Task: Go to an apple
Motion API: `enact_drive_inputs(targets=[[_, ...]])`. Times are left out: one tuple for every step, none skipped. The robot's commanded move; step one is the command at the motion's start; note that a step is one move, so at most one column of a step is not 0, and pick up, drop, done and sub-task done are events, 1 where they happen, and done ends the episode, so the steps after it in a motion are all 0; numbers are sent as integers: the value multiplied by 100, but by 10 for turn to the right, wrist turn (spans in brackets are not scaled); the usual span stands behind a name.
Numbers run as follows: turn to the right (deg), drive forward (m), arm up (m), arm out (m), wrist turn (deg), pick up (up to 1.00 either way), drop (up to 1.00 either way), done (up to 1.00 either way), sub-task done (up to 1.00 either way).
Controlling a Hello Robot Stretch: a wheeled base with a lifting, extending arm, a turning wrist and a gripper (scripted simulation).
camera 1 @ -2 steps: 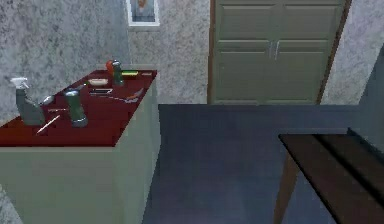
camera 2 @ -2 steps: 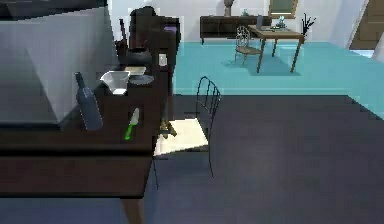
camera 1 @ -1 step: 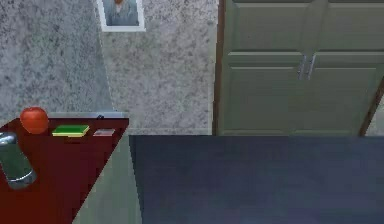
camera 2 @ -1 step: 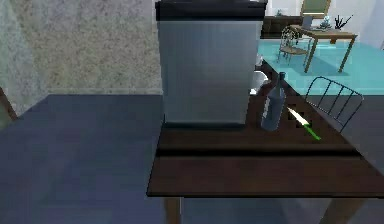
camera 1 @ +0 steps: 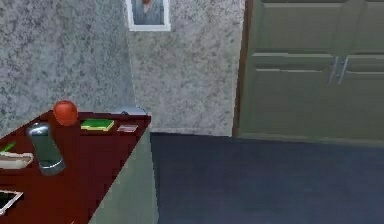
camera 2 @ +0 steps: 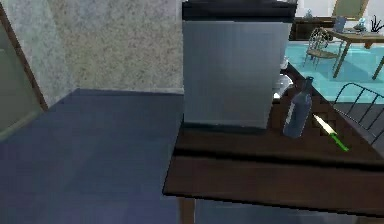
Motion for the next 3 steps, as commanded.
enact_drive_inputs(targets=[[0,25,0,0,0,0,0,0,0],[-390,0,0,0,0,0,0,0,0],[0,0,0,0,0,0,0,100,0]])
